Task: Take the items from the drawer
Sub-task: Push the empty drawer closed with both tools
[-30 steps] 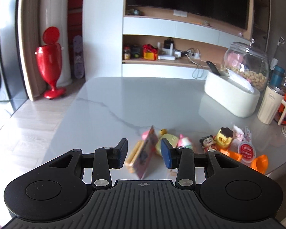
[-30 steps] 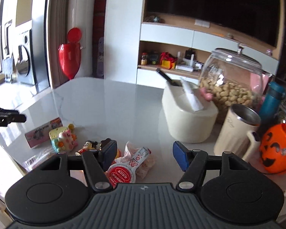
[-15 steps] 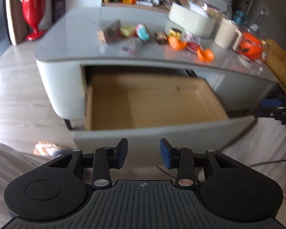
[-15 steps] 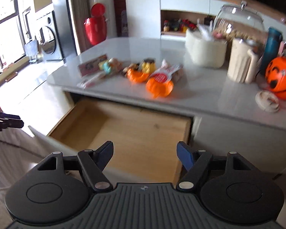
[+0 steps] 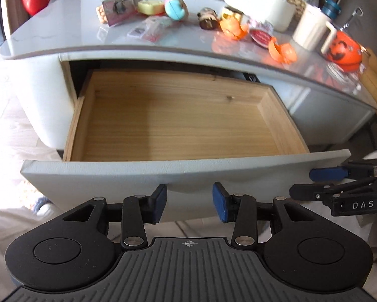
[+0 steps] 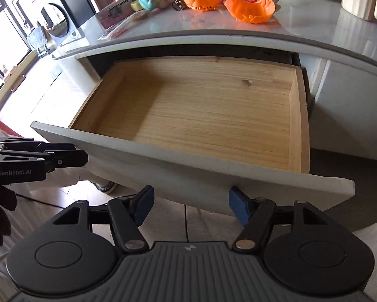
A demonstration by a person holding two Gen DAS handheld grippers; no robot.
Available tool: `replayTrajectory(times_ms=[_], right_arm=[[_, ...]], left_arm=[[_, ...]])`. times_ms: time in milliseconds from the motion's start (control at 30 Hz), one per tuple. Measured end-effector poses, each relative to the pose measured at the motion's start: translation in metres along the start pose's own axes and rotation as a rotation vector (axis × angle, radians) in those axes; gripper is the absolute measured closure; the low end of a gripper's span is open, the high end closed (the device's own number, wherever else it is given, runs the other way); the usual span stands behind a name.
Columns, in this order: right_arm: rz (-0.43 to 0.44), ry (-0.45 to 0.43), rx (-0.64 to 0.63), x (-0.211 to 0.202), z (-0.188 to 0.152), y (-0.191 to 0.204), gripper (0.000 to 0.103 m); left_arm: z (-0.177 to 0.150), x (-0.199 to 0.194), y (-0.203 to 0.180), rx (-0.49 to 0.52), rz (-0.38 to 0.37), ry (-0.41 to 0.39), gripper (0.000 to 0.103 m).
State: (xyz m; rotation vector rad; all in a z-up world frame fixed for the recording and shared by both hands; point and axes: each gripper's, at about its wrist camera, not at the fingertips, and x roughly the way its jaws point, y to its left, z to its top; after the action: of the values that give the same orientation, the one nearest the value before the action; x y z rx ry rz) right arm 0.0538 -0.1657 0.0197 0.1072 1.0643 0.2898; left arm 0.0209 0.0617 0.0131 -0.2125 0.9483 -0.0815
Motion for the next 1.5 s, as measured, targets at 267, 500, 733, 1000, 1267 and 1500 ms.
replayTrajectory(times_ms=[267, 500, 733, 1000, 1267, 1500], right_arm=[[-0.091, -0.122, 0.029, 0.038, 0.052, -0.011, 0.036], [-0.232, -0.214, -0.044, 0.071, 0.080, -0.003, 0.037], [-0.286, -0.259, -0.043, 0.081, 0.082, 0.005, 0.033], [-0.276, -0.288, -0.081, 0.082, 0.073, 0.002, 0.035], [-0.133, -0.382, 0.026, 0.003, 0.051, 0.007, 0.034], [-0.127, -0.438, 0.135, -0.054, -0.016, 0.013, 0.029]], left_arm=[[0.050, 0.046, 0.008, -0.024, 0.051, -0.142, 0.059], [0.072, 0.073, 0.009, -0.058, 0.090, -0.250, 0.059], [0.073, 0.076, 0.008, -0.054, 0.084, -0.273, 0.052], [0.068, 0.074, 0.003, -0.024, 0.098, -0.277, 0.053], [0.033, -0.009, -0.031, 0.122, -0.227, -0.307, 0.052], [-0.035, -0.052, -0.041, 0.055, 0.106, -0.344, 0.056]])
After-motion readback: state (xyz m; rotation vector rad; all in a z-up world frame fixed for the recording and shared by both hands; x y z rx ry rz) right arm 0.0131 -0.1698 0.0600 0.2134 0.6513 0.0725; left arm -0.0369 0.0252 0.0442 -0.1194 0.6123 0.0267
